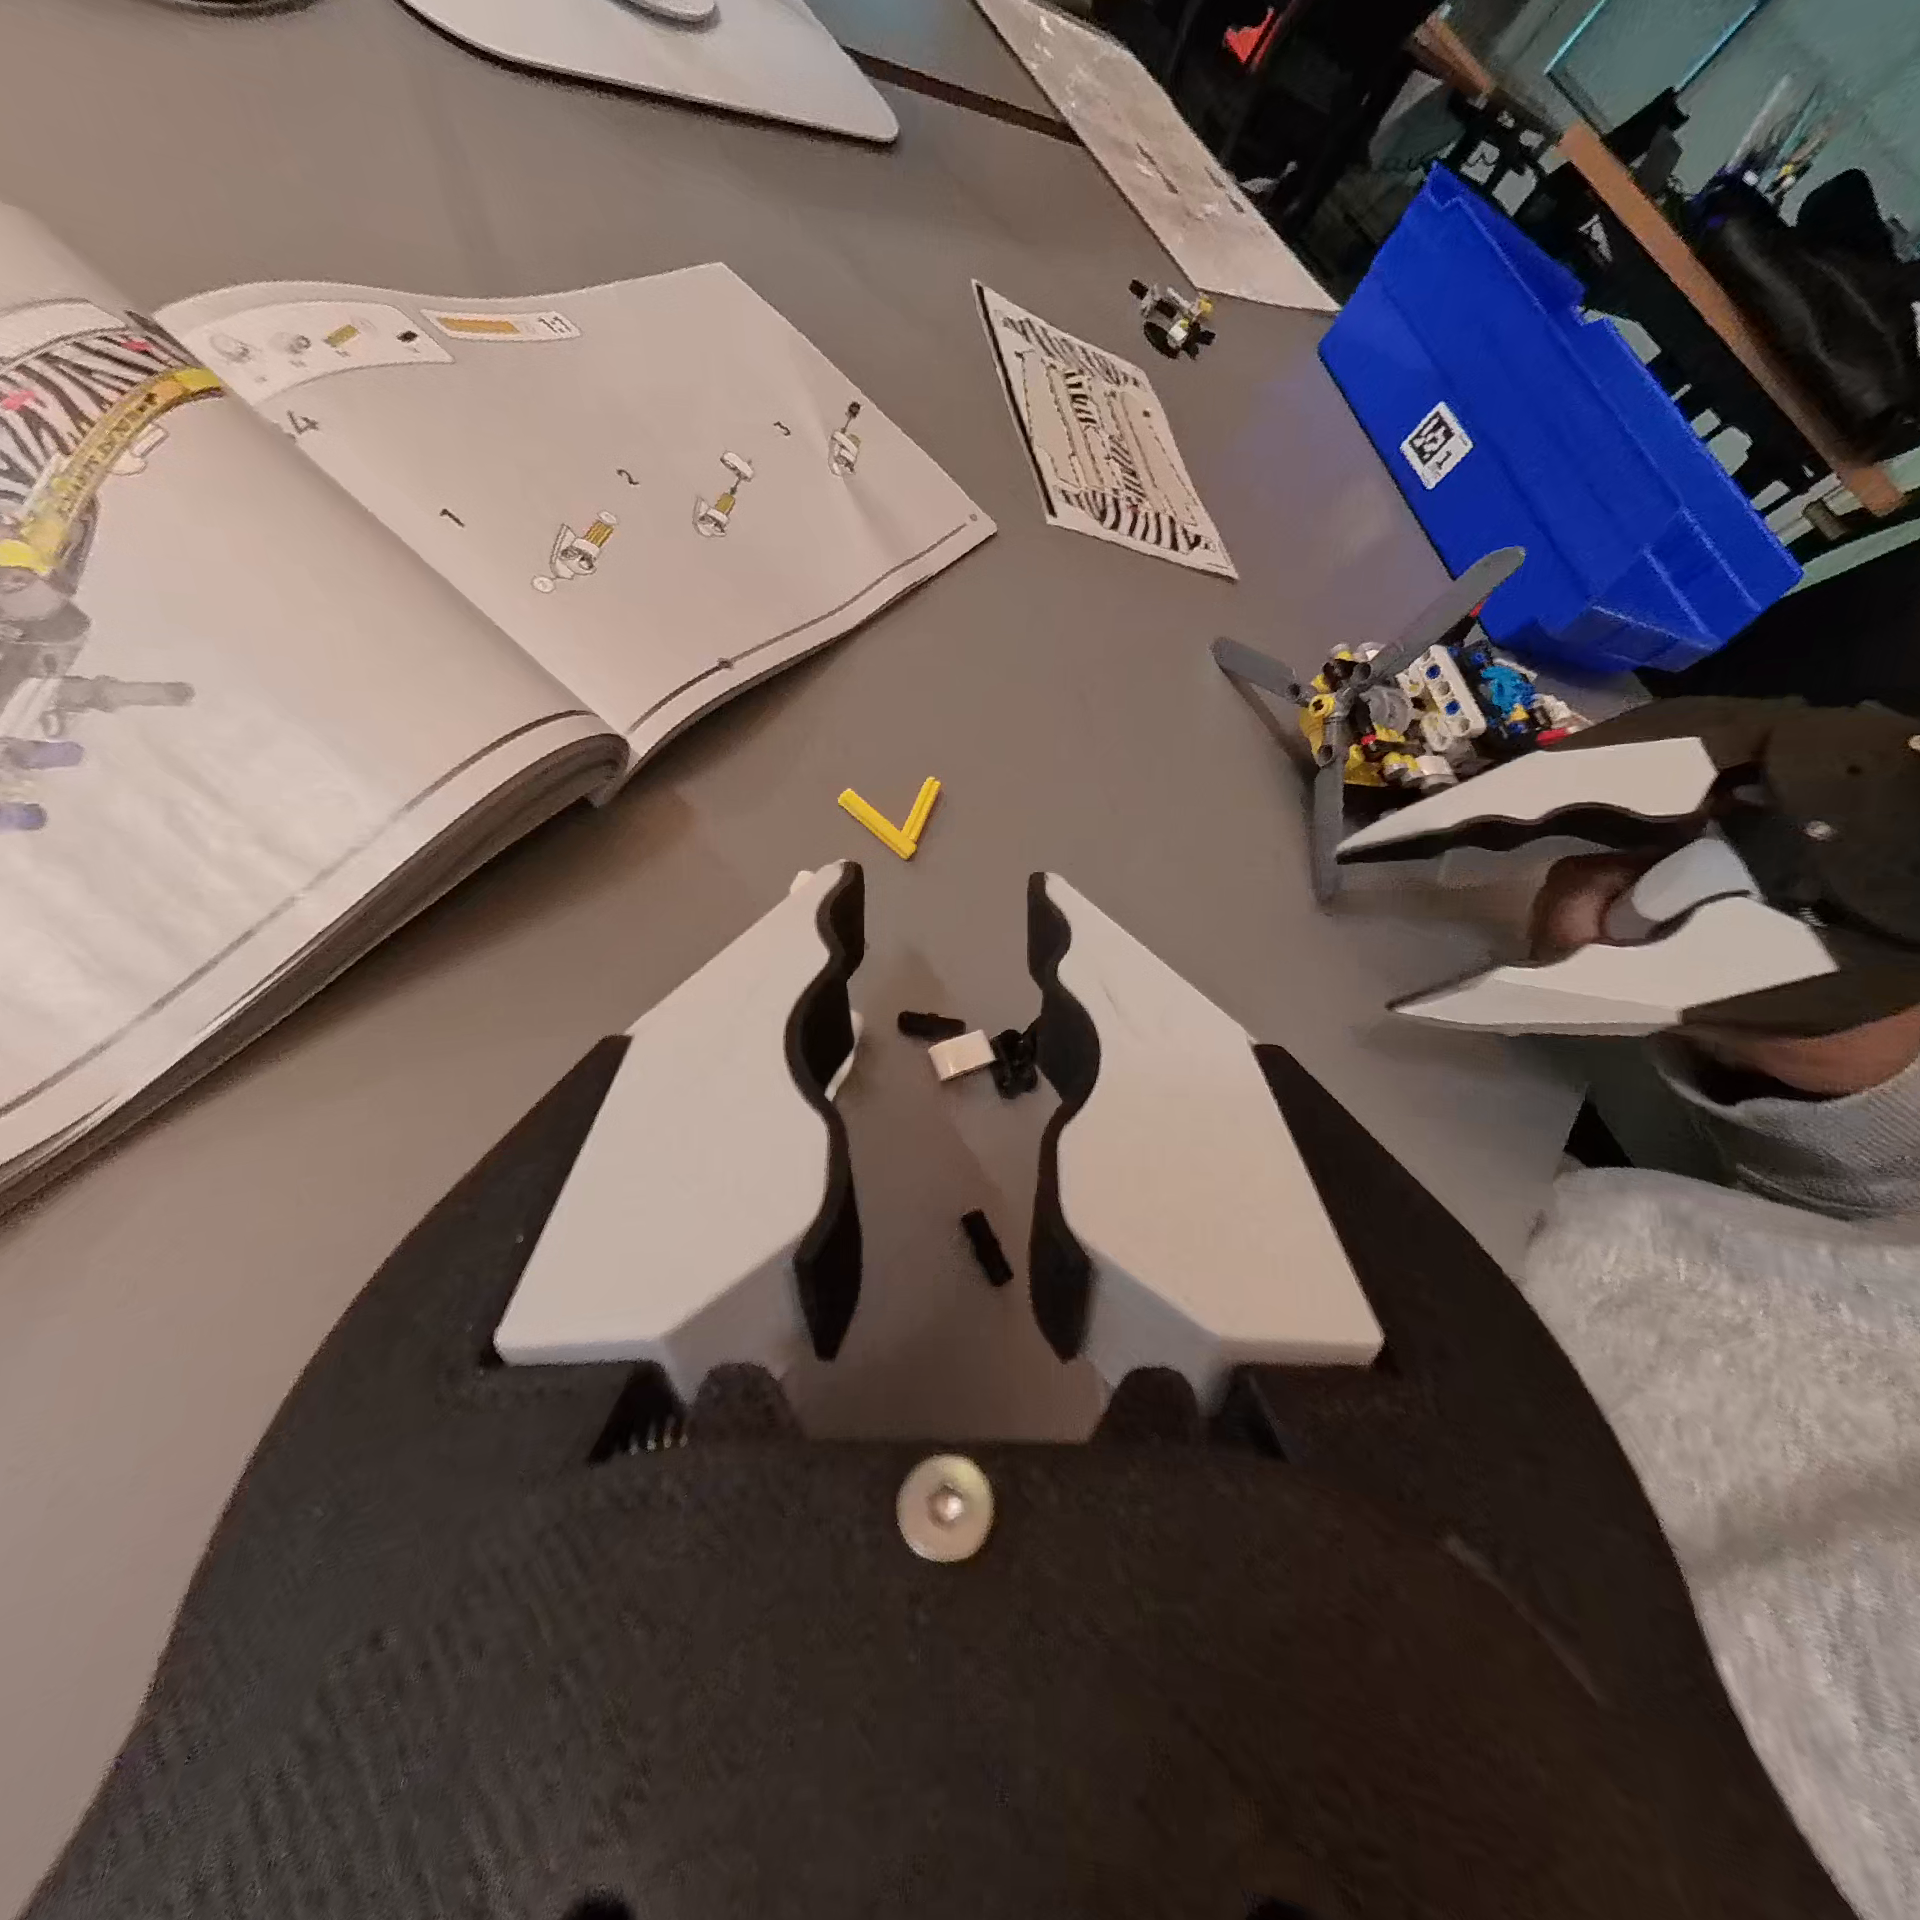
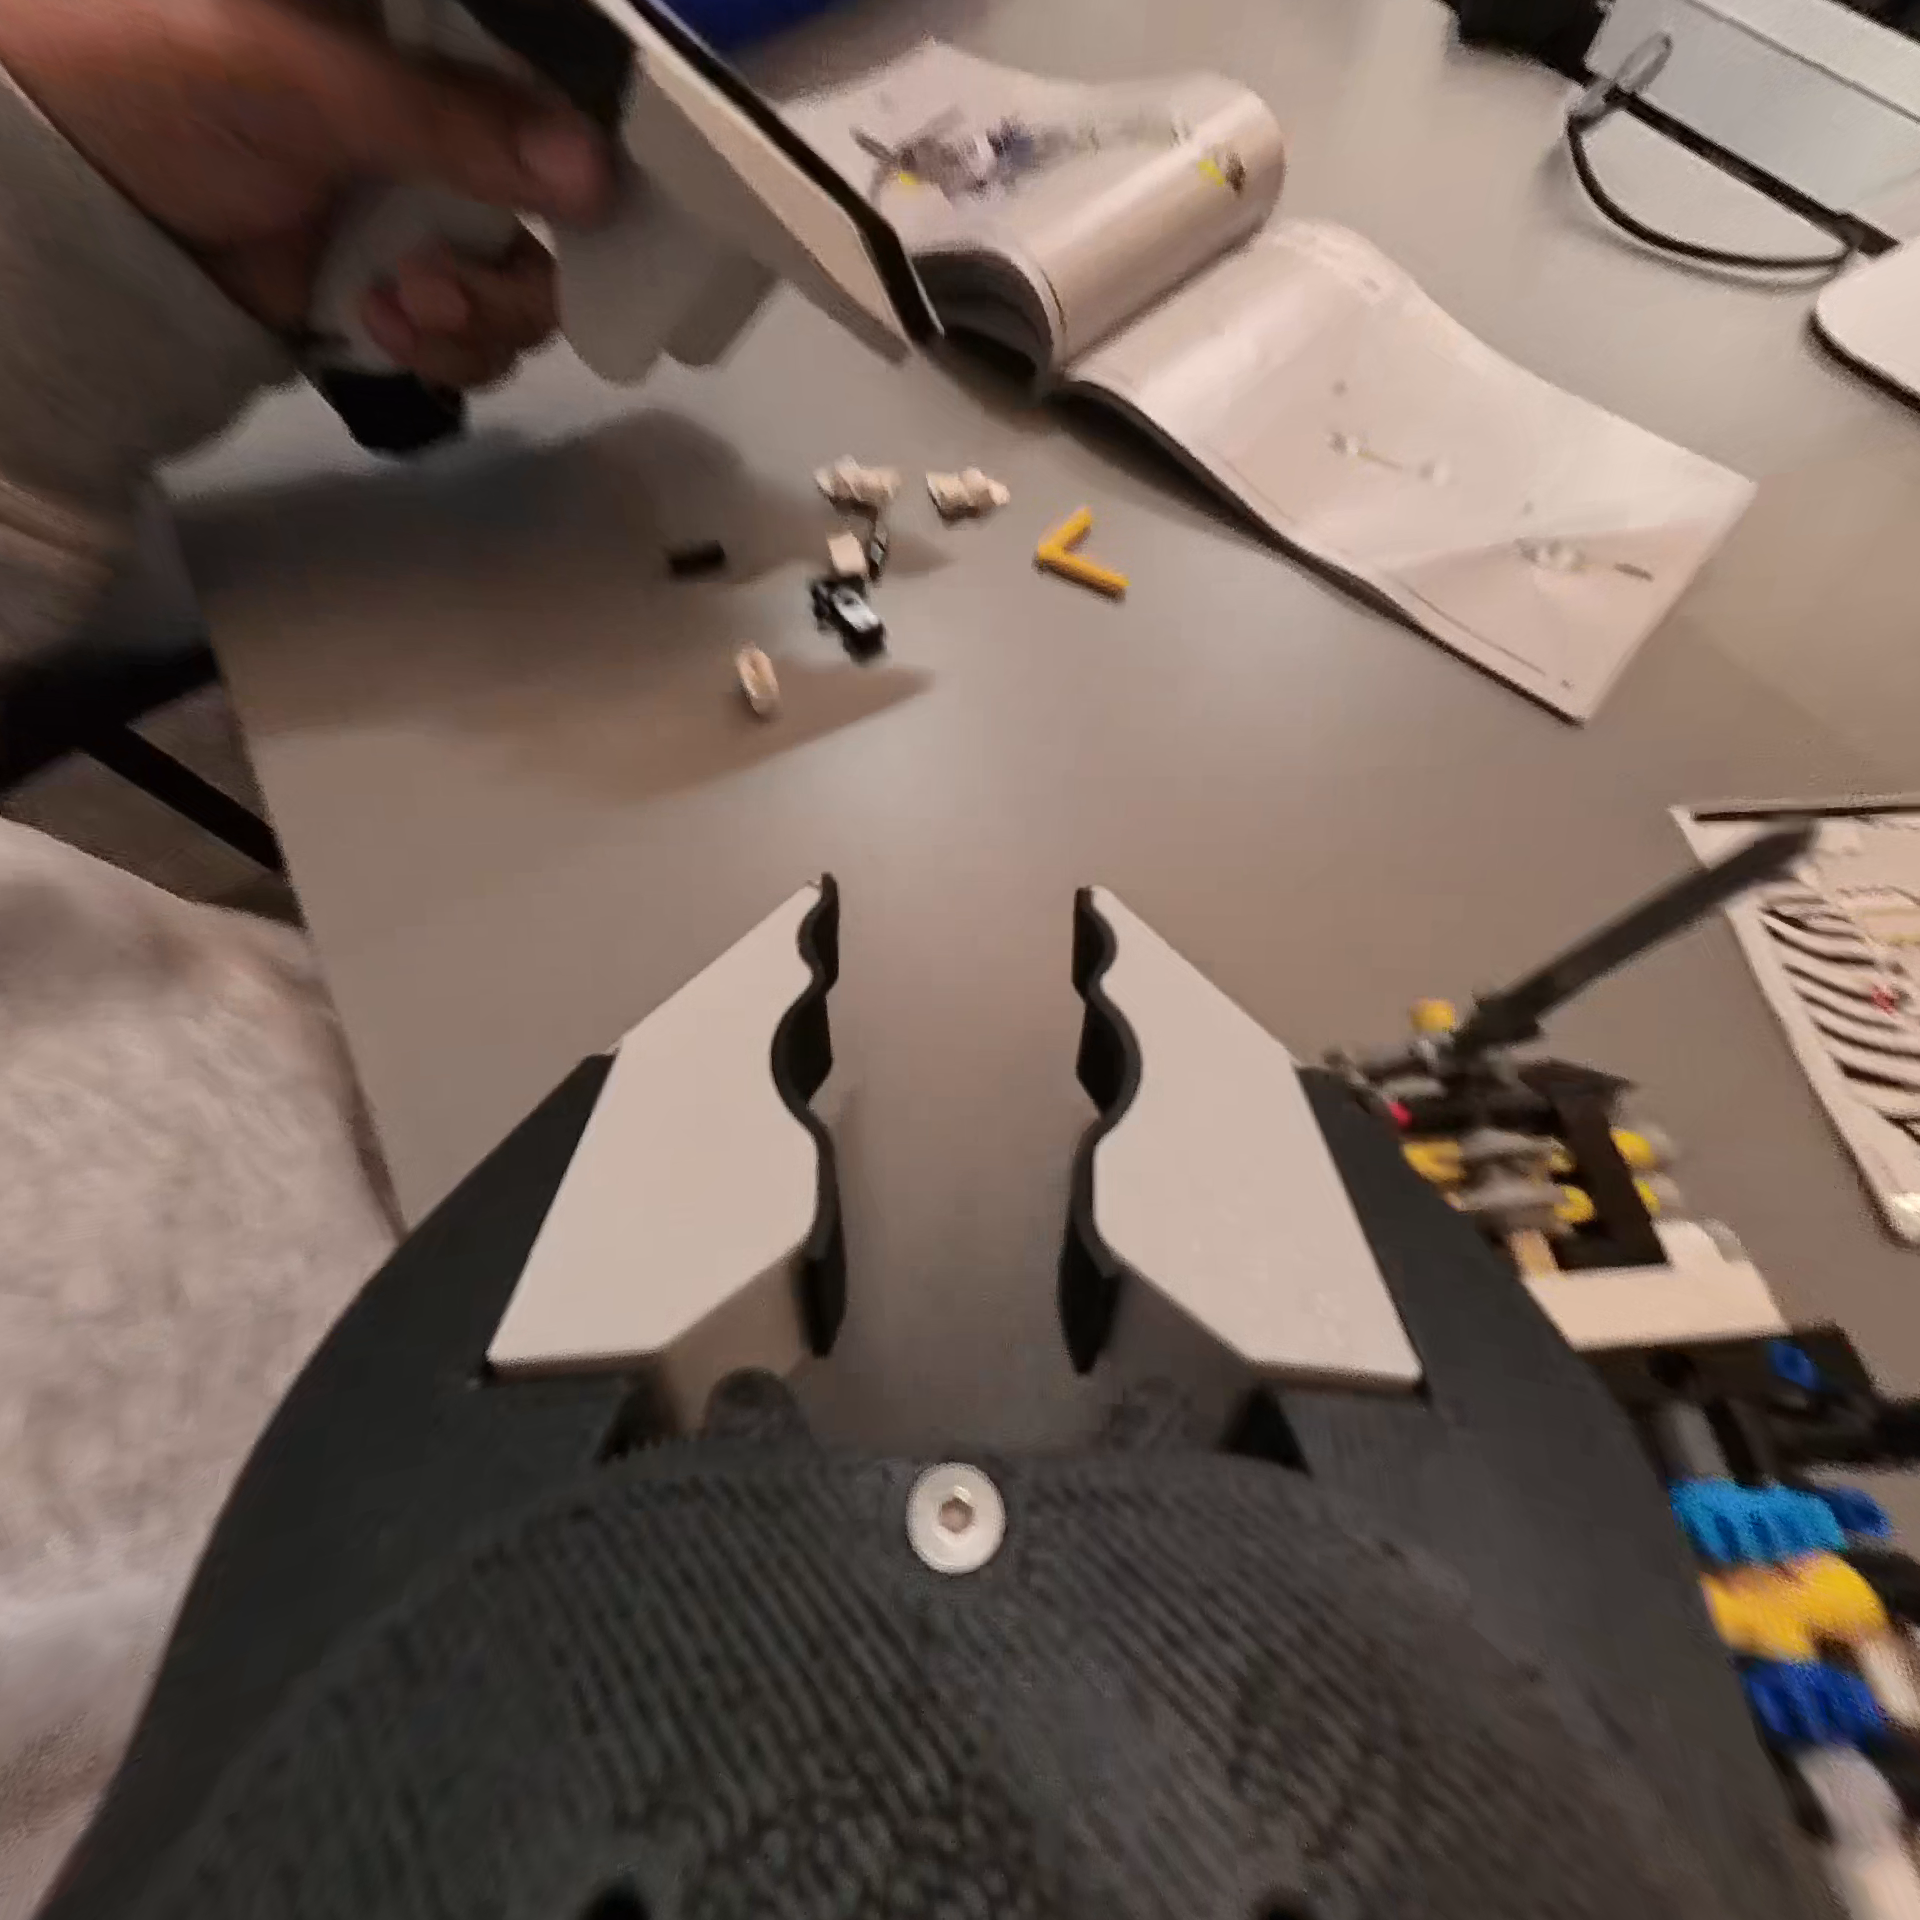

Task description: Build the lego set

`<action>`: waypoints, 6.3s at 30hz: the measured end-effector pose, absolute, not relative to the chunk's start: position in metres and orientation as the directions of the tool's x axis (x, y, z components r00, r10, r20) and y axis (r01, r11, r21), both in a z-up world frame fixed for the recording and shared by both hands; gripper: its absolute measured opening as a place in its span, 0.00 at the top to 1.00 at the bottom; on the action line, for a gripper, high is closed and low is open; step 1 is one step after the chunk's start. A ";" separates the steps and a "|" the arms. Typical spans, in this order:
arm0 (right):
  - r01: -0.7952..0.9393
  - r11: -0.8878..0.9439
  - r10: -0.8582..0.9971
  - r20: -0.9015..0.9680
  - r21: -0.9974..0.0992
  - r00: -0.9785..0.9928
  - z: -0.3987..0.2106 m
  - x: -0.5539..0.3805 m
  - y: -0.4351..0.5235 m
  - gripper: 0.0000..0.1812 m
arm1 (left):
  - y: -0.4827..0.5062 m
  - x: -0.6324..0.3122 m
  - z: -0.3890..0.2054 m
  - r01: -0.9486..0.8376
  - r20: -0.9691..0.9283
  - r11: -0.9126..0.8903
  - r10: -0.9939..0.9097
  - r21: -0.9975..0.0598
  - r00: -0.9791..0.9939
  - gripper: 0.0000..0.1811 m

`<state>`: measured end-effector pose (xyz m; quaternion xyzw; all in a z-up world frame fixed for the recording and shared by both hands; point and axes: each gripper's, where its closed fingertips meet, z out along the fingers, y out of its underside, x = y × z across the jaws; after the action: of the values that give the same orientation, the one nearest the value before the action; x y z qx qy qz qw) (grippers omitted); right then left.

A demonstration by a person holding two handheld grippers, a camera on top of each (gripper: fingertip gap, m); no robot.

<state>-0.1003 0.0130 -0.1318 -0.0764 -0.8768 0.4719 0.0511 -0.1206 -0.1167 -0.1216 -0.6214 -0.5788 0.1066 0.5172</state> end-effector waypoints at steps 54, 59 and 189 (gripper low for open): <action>0.036 0.616 0.021 -0.029 -0.787 -0.999 -0.157 -0.062 -0.031 0.85 | -0.125 -0.095 -0.155 0.711 0.316 0.022 0.906 -0.702 0.284 1.00; 0.035 0.617 0.020 -0.028 -0.786 -0.999 -0.157 -0.061 -0.031 0.85 | -0.133 -0.104 -0.144 0.651 0.296 0.069 0.923 -0.756 0.246 0.98; 0.588 0.077 -0.092 -0.593 -0.805 -0.800 -0.056 -0.082 -0.023 0.80 | -0.026 -0.084 -0.074 0.032 -0.321 -0.426 0.726 -0.904 0.608 0.96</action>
<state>-0.0819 -0.0233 -0.0565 -0.1805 -0.6864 0.6548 -0.2597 -0.0837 -0.0258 -0.0737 -0.7610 -0.2491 0.3662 0.4741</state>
